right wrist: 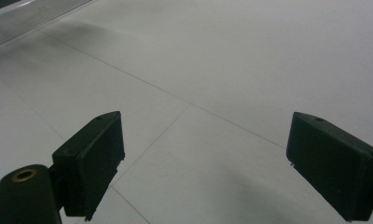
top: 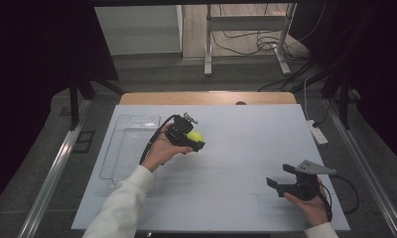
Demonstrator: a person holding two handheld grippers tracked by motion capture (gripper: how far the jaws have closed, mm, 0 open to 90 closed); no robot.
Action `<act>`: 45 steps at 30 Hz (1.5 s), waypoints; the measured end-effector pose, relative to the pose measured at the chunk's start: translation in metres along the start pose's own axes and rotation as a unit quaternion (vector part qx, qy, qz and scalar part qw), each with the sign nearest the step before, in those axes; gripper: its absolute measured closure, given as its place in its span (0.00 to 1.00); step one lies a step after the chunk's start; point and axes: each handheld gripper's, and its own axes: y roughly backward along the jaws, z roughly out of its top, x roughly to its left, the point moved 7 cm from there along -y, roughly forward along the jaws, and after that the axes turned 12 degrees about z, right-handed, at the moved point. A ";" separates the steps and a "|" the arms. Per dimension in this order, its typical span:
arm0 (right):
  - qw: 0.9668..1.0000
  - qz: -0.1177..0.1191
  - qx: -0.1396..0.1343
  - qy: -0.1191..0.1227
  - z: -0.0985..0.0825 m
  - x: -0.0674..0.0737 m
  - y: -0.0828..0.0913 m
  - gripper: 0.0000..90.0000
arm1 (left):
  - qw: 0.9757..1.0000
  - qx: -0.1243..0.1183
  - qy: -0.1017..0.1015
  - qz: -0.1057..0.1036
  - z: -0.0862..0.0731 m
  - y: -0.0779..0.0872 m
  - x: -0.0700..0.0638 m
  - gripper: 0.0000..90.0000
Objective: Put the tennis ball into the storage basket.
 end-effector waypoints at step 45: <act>1.000 -0.001 -0.001 -0.001 0.000 -0.001 0.000 0.13 | 0.999 -0.027 0.003 0.027 0.009 0.031 0.020 0.30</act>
